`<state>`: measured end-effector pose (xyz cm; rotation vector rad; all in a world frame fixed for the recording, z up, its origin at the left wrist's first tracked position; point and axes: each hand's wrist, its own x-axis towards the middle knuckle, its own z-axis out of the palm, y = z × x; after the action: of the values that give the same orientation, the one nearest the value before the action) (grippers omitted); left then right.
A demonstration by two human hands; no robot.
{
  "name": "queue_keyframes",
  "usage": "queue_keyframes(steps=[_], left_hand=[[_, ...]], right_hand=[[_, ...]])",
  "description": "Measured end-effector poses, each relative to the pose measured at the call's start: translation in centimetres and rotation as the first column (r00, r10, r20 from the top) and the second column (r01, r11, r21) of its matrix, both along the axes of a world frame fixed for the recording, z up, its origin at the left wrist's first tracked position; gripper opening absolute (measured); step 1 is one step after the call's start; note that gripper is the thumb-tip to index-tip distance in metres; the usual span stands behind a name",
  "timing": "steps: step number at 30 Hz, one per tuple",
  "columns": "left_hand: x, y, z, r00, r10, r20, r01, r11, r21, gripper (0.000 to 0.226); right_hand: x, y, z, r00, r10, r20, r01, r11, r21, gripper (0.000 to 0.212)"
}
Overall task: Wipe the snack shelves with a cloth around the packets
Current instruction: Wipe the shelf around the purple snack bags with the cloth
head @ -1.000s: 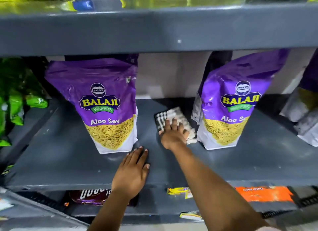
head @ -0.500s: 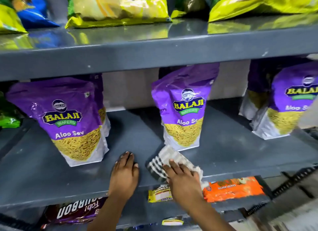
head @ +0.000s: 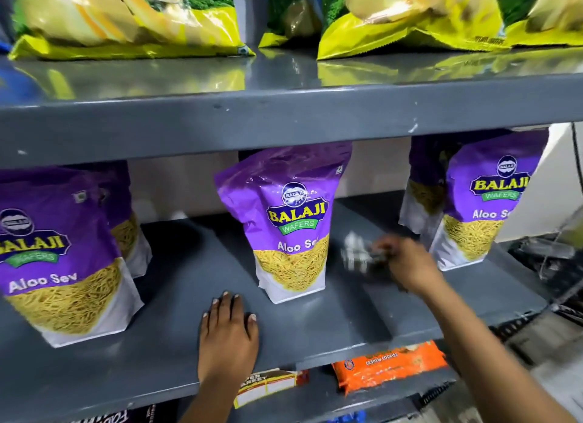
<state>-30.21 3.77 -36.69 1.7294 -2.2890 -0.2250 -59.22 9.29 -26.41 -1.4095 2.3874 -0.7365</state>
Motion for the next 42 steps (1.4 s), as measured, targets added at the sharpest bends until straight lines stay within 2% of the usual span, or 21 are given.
queue_keyframes(steps=[2, 3, 4, 5, 6, 7, 8, 10, 11, 13, 16, 18, 24, 33, 38, 39, 41, 42], left_hand=[[0.1, -0.1, -0.2, 1.0, 0.007, 0.002, -0.007, 1.0, 0.002, 0.055], [0.1, -0.1, -0.2, 1.0, 0.01, -0.002, -0.01, 1.0, 0.004, 0.055], [0.1, -0.2, -0.4, 1.0, 0.012, -0.004, -0.012, 1.0, 0.001, 0.056], [0.1, -0.2, -0.5, 1.0, 0.013, -0.004, -0.013, 1.0, 0.003, 0.056], [0.1, -0.3, -0.6, 1.0, 0.014, -0.006, -0.014, 1.0, 0.003, 0.056], [0.0, -0.3, -0.7, 1.0, 0.02, -0.013, -0.02, 1.0, 0.002, 0.056], [-0.1, -0.3, -0.8, 0.999, 0.027, -0.02, -0.028, 1.0, -0.006, 0.056], [-0.3, -0.4, -0.8, 0.999, 0.036, -0.027, -0.036, 0.999, -0.018, 0.056], [-0.3, -0.4, -0.9, 0.999, 0.035, -0.026, -0.035, 0.999, -0.019, 0.056], [-0.3, -0.5, -1.0, 0.999, 0.03, -0.026, -0.031, 0.999, -0.018, 0.057], [-0.3, -0.6, -1.4, 0.998, 0.051, -0.038, -0.052, 0.998, -0.021, 0.058], [-0.5, -0.5, -1.4, 0.998, 0.049, -0.042, -0.05, 0.999, -0.021, 0.058], [-0.3, -0.6, -1.2, 0.999, 0.034, -0.034, -0.035, 0.999, -0.028, 0.059], [0.1, 0.1, -0.6, 1.0, -0.026, -0.001, 0.026, 1.0, -0.017, 0.06], [0.3, 0.3, -0.1, 0.999, -0.039, 0.028, 0.038, 0.999, 0.023, 0.062], [0.3, 0.3, -0.1, 0.999, -0.04, 0.028, 0.039, 0.999, 0.031, 0.062], [0.2, 0.3, 0.0, 0.999, -0.041, 0.027, 0.04, 0.999, 0.035, 0.062], [0.2, 0.3, 0.1, 0.999, -0.041, 0.023, 0.04, 0.998, 0.039, 0.062]], right_hand=[[-1.4, -4.0, 1.6, 0.999, 0.042, -0.03, -0.045, 0.996, -0.081, 0.051], [-1.7, -5.8, 1.8, 0.993, 0.106, -0.056, -0.109, 0.993, -0.052, 0.053], [-1.9, -7.6, 1.4, 0.977, 0.186, -0.101, -0.177, 0.98, 0.088, 0.054], [-2.0, -8.9, 0.8, 0.96, 0.261, -0.101, -0.222, 0.93, 0.293, 0.052], [-2.2, -9.9, 0.0, 0.949, 0.31, -0.064, -0.246, 0.848, 0.469, 0.05], [-2.3, -10.6, -0.7, 0.95, 0.311, -0.007, -0.254, 0.788, 0.561, 0.05], [-2.4, -11.3, -1.2, 0.959, 0.28, 0.039, -0.253, 0.792, 0.556, 0.047], [-2.4, -12.4, -1.6, 0.988, 0.158, 0.0, -0.145, 0.911, 0.386, 0.033], [-2.4, -12.9, -1.8, 0.994, 0.086, -0.074, -0.064, 0.962, 0.264, 0.034], [-1.9, -13.3, -2.5, 0.996, -0.005, -0.09, 0.022, 0.983, 0.182, 0.042], [-1.0, -13.3, -5.1, 0.992, 0.075, -0.101, -0.027, 0.91, 0.414, 0.057], [-1.4, -13.4, -6.4, 0.983, 0.111, -0.144, -0.03, 0.88, 0.474, 0.06], [-2.1, -10.3, -6.8, 0.981, 0.128, -0.142, -0.049, 0.886, 0.461, 0.068], [-1.2, -1.6, -7.4, 0.985, 0.102, -0.139, -0.03, 0.896, 0.442, 0.064], [0.7, 3.9, -7.9, 0.975, 0.005, -0.22, 0.049, 0.97, 0.239, 0.049], [0.5, 4.4, -7.9, 0.981, 0.004, -0.196, 0.044, 0.969, 0.242, 0.045], [0.1, 4.2, -6.4, 0.996, -0.082, 0.041, 0.071, 0.974, 0.213, 0.03], [-0.2, 3.5, -5.4, 0.987, -0.124, 0.106, 0.103, 0.977, 0.185, 0.024]])
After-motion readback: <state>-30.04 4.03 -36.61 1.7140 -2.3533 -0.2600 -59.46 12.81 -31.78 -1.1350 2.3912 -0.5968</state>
